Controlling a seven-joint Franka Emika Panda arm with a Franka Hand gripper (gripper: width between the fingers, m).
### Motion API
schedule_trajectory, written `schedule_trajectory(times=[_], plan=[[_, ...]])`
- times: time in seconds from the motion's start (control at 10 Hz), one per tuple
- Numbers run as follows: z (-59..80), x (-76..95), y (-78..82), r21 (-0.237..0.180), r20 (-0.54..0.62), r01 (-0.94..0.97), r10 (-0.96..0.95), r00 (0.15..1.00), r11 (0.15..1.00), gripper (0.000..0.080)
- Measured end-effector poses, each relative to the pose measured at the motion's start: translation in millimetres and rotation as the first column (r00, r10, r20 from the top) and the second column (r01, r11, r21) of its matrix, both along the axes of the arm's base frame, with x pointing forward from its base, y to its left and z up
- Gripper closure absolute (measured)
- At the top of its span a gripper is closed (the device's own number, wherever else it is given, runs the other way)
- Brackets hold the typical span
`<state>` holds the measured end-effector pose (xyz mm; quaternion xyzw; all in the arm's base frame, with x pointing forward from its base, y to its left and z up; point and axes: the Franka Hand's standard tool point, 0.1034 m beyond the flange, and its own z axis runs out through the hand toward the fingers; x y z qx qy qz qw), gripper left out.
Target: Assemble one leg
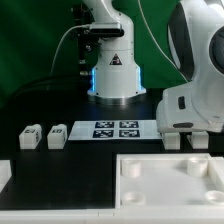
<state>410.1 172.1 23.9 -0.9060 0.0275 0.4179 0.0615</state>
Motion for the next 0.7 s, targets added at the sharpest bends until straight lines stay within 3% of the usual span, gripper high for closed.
schedule_trajectory(times=[0.6, 0.7], plan=[[-15.0, -13.1, 1.3, -0.004, -0.024, -0.004, 0.004, 1.0, 1.0, 0.0151], [-15.0, -13.1, 1.3, -0.004, -0.024, -0.004, 0.004, 1.0, 1.0, 0.0243]])
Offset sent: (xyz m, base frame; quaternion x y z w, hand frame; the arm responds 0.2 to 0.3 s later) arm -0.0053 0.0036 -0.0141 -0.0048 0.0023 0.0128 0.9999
